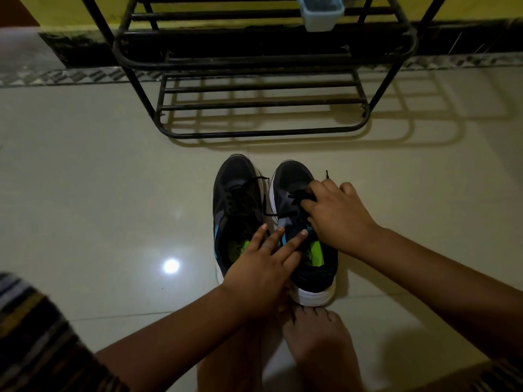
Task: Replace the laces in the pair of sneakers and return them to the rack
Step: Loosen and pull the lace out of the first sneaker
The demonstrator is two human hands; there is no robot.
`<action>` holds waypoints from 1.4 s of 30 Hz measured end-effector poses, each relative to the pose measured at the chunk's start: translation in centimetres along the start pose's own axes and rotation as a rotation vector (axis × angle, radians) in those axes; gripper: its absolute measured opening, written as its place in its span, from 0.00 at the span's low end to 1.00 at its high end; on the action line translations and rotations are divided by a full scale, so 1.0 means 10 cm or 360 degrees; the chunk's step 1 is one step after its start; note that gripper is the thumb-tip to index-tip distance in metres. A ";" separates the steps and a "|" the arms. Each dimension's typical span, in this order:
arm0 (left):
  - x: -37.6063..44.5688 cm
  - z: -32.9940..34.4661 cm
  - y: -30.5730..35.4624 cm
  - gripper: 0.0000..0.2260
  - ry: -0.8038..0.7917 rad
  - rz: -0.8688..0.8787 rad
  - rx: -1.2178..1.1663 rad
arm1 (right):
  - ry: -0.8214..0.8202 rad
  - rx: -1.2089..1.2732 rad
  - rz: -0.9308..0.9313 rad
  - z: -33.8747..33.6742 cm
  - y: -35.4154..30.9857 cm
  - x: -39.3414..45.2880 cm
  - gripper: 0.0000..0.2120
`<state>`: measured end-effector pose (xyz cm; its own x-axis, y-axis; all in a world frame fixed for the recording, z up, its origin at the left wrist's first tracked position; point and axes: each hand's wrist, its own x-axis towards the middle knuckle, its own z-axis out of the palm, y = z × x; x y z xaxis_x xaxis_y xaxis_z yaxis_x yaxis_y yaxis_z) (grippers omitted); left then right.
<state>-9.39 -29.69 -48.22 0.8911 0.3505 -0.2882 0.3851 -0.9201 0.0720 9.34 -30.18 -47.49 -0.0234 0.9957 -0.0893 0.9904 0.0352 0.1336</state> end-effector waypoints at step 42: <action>0.01 0.04 -0.03 0.31 0.0069 0.0029 0.0000 | 0.0336 0.0905 0.0009 0.03 0.53 -0.14 0.09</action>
<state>-9.51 -29.49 -48.66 0.9075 0.3411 -0.2451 0.3690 -0.9262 0.0770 14.63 -31.37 -46.94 0.0132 0.9932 0.1153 0.9068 0.0367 -0.4200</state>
